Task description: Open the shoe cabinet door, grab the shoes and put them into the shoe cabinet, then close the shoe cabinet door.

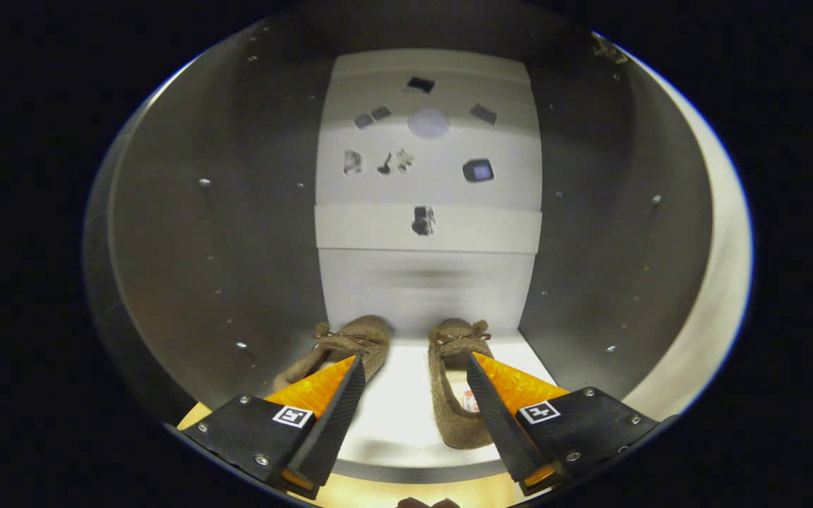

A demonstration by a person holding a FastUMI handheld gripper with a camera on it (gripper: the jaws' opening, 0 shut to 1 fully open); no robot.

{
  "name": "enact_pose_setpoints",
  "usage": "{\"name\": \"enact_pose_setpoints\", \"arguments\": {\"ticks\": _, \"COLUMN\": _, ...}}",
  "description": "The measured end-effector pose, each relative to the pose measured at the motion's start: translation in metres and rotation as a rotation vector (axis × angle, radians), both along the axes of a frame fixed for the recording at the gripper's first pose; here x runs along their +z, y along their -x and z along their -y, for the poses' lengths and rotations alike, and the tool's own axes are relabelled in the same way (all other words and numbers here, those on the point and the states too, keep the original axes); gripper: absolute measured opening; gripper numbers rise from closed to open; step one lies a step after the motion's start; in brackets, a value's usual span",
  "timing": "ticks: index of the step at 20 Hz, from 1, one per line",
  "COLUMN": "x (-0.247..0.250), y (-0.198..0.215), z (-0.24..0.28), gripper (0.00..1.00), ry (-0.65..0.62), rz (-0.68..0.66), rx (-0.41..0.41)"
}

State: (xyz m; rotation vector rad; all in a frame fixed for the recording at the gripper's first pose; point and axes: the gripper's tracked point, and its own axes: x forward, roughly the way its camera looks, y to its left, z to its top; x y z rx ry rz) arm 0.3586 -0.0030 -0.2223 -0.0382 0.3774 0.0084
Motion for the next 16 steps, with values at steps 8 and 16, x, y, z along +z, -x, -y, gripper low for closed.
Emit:
{"name": "enact_pose_setpoints", "arguments": {"ticks": 8, "x": 0.06, "y": 0.111, "z": -0.008, "gripper": 0.91, "ry": -0.024, "rz": 0.077, "rx": -0.043}}
{"name": "enact_pose_setpoints", "arguments": {"ticks": 16, "x": 0.101, "y": 0.197, "z": 0.01, "gripper": 0.92, "ry": -0.027, "rz": 0.159, "rx": -0.004}}
